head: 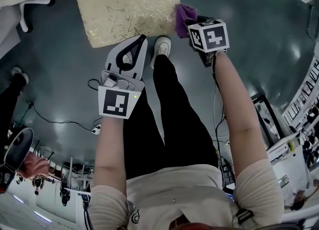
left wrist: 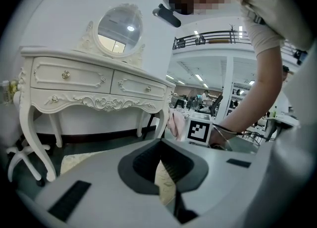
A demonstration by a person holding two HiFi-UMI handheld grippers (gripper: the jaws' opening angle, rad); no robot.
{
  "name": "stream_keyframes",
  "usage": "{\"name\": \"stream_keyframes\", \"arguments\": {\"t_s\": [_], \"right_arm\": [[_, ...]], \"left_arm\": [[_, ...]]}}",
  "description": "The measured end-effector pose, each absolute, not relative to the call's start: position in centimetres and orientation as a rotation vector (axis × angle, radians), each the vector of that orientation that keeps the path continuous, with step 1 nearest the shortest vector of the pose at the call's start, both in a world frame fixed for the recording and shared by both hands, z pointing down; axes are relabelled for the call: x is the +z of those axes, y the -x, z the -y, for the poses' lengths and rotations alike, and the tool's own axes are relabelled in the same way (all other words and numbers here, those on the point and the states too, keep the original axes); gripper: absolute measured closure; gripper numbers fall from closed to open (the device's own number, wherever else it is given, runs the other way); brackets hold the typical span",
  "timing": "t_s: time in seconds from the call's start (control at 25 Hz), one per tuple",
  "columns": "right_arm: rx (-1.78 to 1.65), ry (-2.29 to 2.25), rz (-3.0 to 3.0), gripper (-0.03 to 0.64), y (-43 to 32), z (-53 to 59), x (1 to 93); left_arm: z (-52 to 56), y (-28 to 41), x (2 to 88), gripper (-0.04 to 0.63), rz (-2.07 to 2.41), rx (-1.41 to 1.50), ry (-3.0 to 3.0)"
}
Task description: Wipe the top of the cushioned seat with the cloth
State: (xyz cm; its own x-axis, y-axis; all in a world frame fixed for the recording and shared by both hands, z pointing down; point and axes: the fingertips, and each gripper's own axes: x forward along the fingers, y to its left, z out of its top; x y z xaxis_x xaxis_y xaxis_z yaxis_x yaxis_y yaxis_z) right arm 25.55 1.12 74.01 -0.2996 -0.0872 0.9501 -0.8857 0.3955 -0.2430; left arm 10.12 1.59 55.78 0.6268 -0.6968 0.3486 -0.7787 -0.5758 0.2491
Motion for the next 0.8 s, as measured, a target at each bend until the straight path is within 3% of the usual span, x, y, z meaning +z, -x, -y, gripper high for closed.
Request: {"name": "stream_keyframes", "arguments": {"t_s": [0.4, 0.8], "right_arm": [[0.858, -0.945, 1.869, 0.54, -20.5, 1.4, 64.4], [0.662, -1.013, 2.164, 0.538, -12.2, 2.9, 48.4]], "left_arm": [[-1.1, -7.6, 50.1, 0.581, 1.102, 0.318, -2.559], [1.0, 0.7, 37.5, 0.581, 1.356, 0.195, -2.552]]}}
